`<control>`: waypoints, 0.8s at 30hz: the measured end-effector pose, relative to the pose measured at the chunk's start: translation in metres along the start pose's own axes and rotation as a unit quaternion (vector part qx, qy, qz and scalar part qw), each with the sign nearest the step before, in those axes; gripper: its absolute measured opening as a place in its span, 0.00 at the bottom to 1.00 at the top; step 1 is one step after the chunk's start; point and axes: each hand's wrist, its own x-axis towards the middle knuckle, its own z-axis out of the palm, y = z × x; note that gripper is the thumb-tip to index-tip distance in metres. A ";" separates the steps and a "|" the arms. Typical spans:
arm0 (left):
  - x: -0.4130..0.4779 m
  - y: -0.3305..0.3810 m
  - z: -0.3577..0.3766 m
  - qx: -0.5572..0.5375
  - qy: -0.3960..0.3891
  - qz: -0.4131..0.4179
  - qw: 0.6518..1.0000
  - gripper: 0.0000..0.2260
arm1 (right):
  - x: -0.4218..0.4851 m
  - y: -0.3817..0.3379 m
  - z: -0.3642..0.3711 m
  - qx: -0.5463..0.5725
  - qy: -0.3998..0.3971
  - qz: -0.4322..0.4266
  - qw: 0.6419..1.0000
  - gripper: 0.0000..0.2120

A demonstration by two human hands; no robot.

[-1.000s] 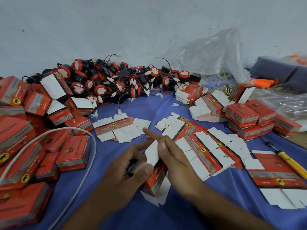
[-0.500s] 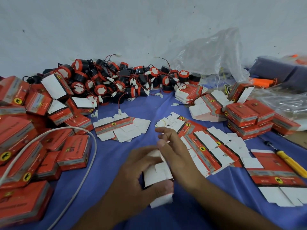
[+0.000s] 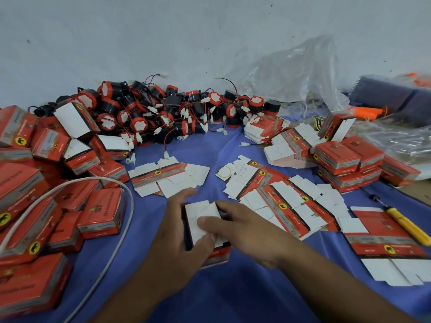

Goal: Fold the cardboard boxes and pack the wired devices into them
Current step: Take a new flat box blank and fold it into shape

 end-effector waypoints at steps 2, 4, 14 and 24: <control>0.001 -0.001 0.000 0.027 -0.010 0.015 0.999 0.26 | 0.000 -0.001 0.000 -0.024 0.002 -0.003 1.000 0.16; 0.001 0.000 0.000 0.034 -0.023 0.025 0.999 0.25 | 0.000 -0.001 -0.002 -0.030 -0.002 0.001 1.000 0.18; 0.003 0.004 -0.004 0.069 -0.022 0.099 0.992 0.26 | -0.002 0.000 -0.009 0.045 -0.033 0.023 0.998 0.20; 0.002 0.005 0.000 0.090 0.000 0.090 0.992 0.24 | -0.003 -0.003 0.001 0.110 -0.041 0.061 0.991 0.30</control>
